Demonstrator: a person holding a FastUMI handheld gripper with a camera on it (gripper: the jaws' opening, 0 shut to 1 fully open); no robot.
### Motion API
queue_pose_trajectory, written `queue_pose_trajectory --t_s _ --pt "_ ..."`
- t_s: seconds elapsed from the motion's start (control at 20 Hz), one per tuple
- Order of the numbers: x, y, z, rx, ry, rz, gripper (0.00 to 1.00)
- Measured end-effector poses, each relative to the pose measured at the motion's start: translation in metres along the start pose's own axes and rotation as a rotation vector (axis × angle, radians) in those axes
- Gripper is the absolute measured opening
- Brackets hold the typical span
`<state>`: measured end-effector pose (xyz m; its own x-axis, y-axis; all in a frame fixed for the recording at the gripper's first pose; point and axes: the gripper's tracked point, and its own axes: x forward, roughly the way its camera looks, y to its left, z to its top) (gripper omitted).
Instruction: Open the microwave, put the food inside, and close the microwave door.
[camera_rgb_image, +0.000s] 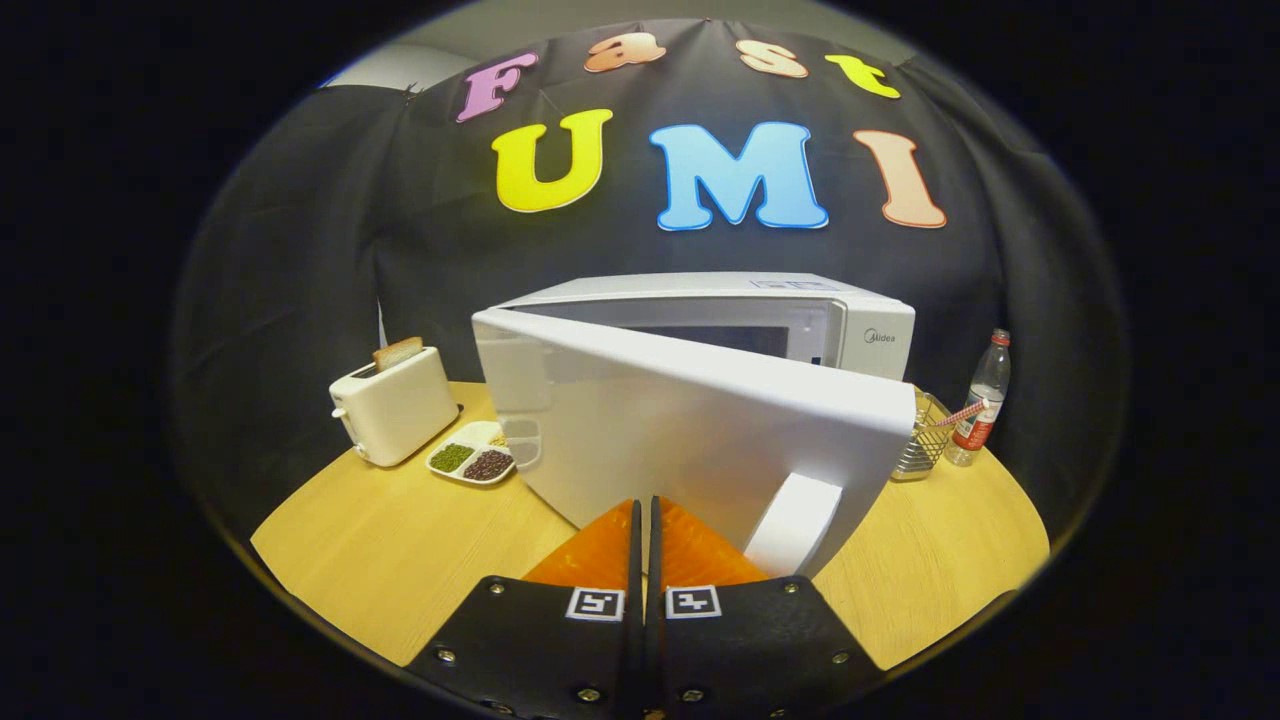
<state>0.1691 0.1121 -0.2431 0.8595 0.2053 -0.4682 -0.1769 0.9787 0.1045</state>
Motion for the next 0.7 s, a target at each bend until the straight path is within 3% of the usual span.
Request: queue_pose_trajectory --t_s 0.7 --pt "0.089 -0.069 0.041 0.030 -0.041 -0.099 0.01"
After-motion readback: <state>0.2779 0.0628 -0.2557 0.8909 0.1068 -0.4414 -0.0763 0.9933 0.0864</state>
